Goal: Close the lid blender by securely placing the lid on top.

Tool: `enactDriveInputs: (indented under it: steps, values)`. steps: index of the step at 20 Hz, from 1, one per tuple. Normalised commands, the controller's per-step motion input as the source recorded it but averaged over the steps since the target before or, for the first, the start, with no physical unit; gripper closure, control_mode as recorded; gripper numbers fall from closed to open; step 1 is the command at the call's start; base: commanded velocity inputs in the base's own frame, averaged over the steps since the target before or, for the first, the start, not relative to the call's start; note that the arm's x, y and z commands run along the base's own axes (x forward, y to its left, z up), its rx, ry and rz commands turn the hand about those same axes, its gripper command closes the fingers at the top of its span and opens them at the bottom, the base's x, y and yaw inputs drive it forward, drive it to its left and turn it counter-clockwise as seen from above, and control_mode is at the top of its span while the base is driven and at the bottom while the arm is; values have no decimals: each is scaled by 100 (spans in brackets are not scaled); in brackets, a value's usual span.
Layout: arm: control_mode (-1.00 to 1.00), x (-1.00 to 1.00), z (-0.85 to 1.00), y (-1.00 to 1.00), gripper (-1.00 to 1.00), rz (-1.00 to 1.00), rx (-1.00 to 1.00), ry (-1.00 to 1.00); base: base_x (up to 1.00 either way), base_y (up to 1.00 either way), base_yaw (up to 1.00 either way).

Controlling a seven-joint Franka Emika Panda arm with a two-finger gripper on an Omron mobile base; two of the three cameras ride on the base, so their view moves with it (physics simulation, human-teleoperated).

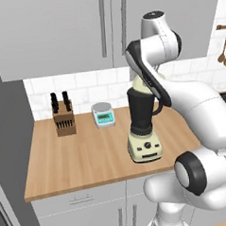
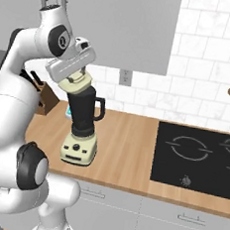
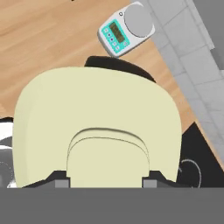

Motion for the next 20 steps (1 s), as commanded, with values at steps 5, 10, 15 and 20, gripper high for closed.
enactDriveInputs:
  steps: [5, 10, 15, 20]
  values:
    - [-100, 0, -1, 8, 100, 0, 0, 12, 0, 0, 0]
    - [-100, 0, -16, 0, 100, 0, 0, 20, 0, 0, 0]
    - [-100, 0, -21, 0, 100, 0, 0, 20, 0, 0, 0]
    - [-100, 4, -4, 0, 100, 0, 0, 2, 0, 0, 0]
